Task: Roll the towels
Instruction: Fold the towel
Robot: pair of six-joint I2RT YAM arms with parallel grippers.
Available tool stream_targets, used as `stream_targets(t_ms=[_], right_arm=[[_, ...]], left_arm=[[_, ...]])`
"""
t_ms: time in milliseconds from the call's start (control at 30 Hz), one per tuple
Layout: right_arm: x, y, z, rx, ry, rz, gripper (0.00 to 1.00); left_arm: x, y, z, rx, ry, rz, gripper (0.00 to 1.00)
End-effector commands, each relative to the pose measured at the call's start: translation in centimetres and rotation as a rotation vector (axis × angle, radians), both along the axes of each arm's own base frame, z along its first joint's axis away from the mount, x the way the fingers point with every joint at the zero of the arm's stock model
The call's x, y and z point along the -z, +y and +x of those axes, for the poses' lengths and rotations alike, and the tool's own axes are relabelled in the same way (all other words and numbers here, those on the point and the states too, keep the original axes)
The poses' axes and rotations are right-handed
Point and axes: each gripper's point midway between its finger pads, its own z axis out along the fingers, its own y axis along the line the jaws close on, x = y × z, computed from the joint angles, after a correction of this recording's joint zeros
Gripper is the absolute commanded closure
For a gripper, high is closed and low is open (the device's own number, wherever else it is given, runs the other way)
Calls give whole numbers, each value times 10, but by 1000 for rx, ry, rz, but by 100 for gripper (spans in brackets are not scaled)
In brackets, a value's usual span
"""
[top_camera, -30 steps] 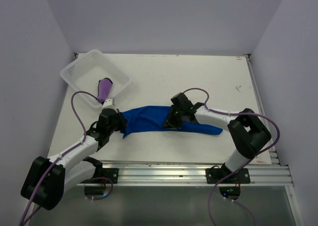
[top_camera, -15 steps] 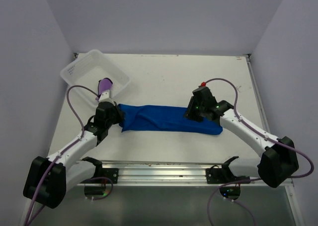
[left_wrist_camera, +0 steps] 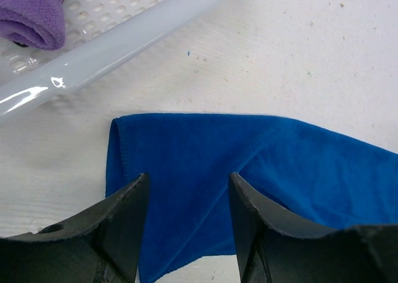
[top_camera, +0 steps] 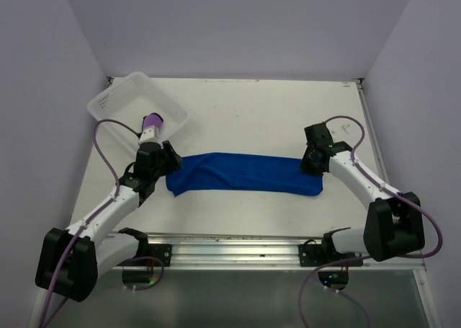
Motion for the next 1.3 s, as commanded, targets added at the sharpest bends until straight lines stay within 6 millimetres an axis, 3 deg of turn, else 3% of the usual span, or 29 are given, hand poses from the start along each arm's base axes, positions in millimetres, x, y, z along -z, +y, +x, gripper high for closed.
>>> stream_targets(t_ms=[0,333,567,767,900,933,1100,1267], right_arm=[[20,-6,5,-8,27,-10,100],[56,-14,17,17,103,-4,100],[69,-41,23,74,138,-4,100],[70,-62,31,78,154,-6,100],[69,-64,41,36,157,-20,100],[68,-74,44,53,152,-25,100],[74,-80,56,22,169,-47,100],[76,-83,58,22,170,-36,100]], left_arm=[[-24,5,7,-4,-55,15,44],[29,-11,-26,32,76,-103,47],[23,-12,-13,27,42,-103,46],[23,-10,-1,8,36,-89,45],[23,-10,9,-2,33,-98,46],[25,-10,11,-5,39,-97,46],[12,-17,28,6,0,-118,52],[23,-19,30,13,33,-114,61]])
